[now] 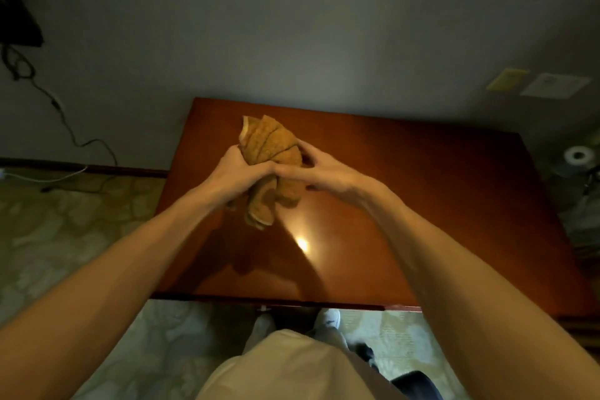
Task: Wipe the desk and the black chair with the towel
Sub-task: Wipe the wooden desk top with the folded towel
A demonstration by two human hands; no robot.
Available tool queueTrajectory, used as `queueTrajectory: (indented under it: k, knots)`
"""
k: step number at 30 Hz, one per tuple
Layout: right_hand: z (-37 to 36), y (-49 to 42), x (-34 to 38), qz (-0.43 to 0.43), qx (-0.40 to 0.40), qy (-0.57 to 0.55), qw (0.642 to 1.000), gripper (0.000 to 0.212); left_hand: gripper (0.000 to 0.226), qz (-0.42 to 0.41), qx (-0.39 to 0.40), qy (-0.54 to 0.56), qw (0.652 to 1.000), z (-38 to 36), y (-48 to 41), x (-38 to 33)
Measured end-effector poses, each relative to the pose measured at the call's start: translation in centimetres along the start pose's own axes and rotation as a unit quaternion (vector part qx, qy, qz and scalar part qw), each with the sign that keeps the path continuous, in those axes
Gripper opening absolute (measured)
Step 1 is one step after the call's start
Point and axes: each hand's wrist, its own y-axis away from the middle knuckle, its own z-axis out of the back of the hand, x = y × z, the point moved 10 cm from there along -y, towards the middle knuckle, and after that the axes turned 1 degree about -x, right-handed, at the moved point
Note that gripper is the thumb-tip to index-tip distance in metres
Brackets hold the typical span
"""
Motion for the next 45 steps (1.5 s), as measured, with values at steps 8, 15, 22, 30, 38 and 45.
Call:
queueTrajectory:
  k: [8,15,22,30,38,45]
  knots:
    - [-1.7,-0.6,-2.5,-0.010,0.001,-0.003,1.000,0.077,0.034,0.133,0.048,0.222,0.965,-3.1,2.5,2.2]
    - [10.0,5.6,-10.5,-0.079,-0.149,0.168,0.971,0.058,0.023,0.085,0.214,-0.068,0.971,-14.7,0.4,-1.2]
    - [27.4,20.3,-25.0,-0.199,-0.341,0.146,0.907,0.055,0.031,0.081,0.297,-0.187,0.933,-30.4,-2.1,-2.3]
    - [45.2,39.4,-37.1,-0.300,-0.546,0.178,0.762,0.061,0.038,0.087,0.392,-0.270,0.875,-52.6,-0.5,-1.8]
    - [48.6,41.7,-47.8,-0.357,-0.488,0.201,0.771,0.079,0.030,0.117,0.422,-0.340,0.832,-57.3,1.3,0.1]
    - [35.2,32.9,-48.7,-0.442,-0.401,0.166,0.785,0.087,0.038,0.186,0.363,-0.342,0.847,-51.3,-0.2,4.0]
